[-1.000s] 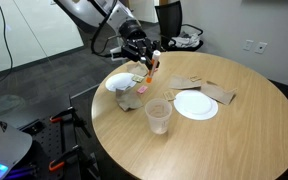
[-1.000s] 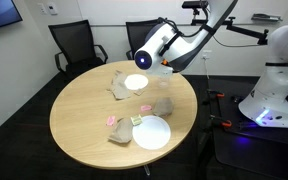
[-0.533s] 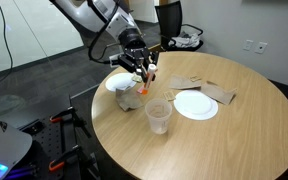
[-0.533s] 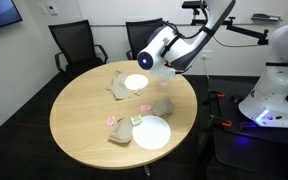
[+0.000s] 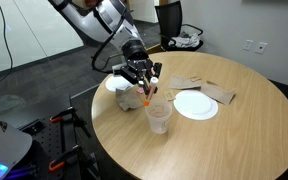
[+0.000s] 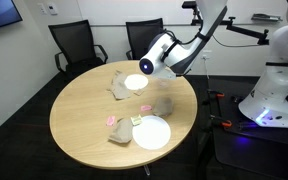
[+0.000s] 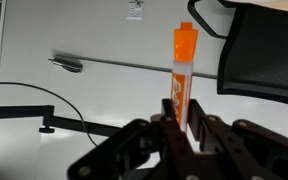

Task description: Put the marker in the cup

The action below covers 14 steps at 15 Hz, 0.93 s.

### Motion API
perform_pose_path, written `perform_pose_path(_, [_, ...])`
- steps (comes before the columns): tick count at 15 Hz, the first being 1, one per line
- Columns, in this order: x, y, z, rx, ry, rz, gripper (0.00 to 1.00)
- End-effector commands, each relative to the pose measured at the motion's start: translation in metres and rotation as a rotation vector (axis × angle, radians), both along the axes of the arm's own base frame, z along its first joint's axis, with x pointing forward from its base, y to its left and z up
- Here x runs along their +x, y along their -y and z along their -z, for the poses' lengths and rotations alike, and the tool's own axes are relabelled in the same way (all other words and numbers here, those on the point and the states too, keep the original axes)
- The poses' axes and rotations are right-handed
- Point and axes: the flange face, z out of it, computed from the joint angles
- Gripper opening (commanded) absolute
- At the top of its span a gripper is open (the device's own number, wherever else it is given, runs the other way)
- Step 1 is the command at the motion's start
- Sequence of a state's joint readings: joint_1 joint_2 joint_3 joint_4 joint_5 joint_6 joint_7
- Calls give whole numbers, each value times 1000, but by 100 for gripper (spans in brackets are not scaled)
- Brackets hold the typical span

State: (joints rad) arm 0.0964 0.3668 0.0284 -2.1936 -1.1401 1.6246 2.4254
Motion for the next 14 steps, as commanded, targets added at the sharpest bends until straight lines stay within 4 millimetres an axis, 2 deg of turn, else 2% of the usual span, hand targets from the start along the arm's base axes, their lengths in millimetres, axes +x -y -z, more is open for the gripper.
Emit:
perform_pose_path(1, [7, 4, 9, -37, 22, -15, 5])
perform_pose_path(14, [27, -3, 45, -57, 17, -92, 5])
